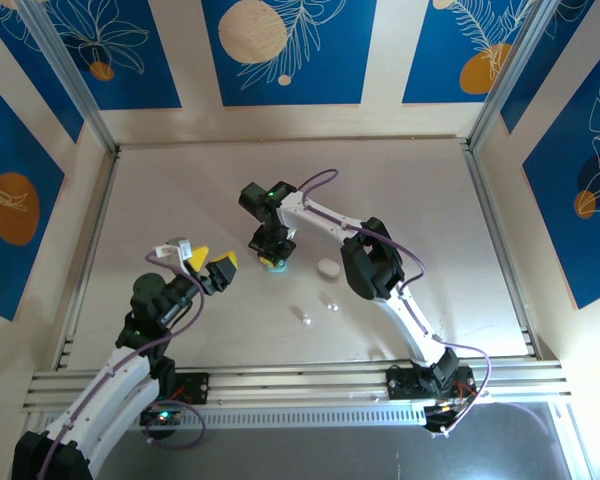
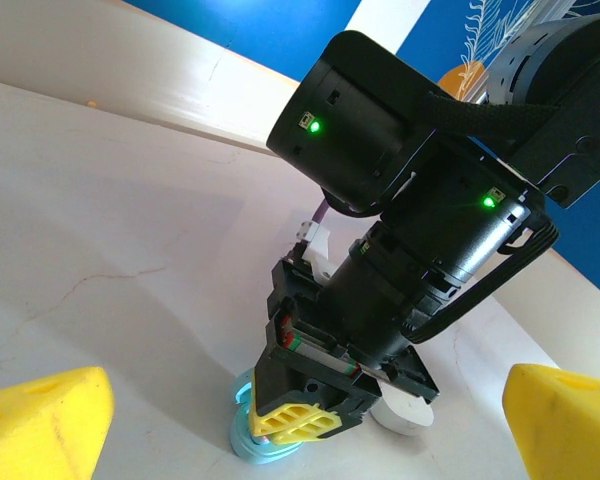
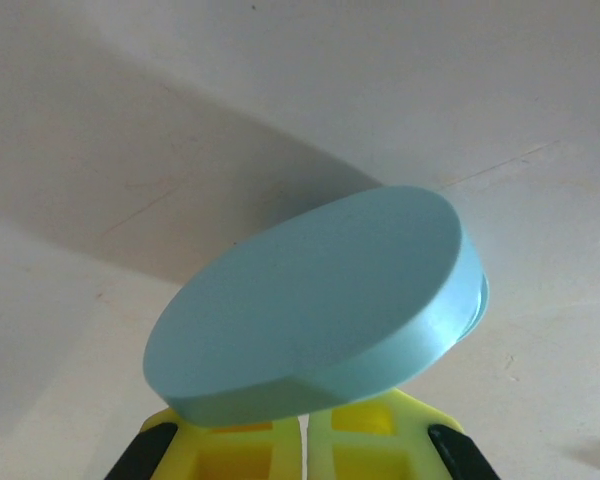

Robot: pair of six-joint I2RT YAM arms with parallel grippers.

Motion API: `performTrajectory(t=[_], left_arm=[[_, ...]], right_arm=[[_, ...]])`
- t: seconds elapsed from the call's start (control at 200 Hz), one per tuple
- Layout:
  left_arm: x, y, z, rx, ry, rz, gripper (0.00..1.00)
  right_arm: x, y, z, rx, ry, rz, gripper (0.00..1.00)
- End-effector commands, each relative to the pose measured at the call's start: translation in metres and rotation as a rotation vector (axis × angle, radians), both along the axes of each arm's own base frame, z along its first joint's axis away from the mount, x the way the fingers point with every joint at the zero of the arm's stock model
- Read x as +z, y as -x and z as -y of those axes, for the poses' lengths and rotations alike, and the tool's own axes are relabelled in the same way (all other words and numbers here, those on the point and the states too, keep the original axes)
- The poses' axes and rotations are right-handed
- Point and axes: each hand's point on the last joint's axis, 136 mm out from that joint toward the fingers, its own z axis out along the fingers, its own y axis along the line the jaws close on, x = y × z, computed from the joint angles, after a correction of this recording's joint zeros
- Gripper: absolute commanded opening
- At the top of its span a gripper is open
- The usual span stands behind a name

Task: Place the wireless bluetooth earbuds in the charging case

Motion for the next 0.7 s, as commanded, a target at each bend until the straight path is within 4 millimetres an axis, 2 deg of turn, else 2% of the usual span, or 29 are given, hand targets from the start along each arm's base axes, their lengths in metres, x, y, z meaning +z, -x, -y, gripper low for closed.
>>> performTrajectory(t=[0.0, 0.135, 0.245, 0.45, 0.52, 0.695], left_arm=[[0.009, 0.004, 0.004, -0.026, -0.004, 0.038, 1.00], [0.010, 0.004, 0.004, -0.026, -0.003, 0.040, 1.00], [0.009, 0.004, 0.004, -0.026, -0.003, 0.038, 1.00], [0.009, 0.004, 0.003, -0.024, -0.004, 0.040, 1.00], [0.009, 0.004, 0.004, -0.025, -0.004, 0.039, 1.00], [0.009, 0.004, 0.004, -0.025, -0.004, 0.040, 1.00]], right_arm=[[-0.007, 0.003, 0.000, -0.024, 0.008, -0.040, 0.00], [-0.008, 0.003, 0.001, -0.025, 0.011, -0.042, 0.01], [-0.006, 0.003, 0.001, -0.025, 0.008, -0.041, 0.07], [-0.002, 0.002, 0.001, -0.024, 0.006, -0.037, 0.09], [0.000, 0.003, 0.000, -0.022, 0.004, -0.035, 0.14], [0.005, 0.003, 0.001, -0.019, 0.003, -0.025, 0.14]])
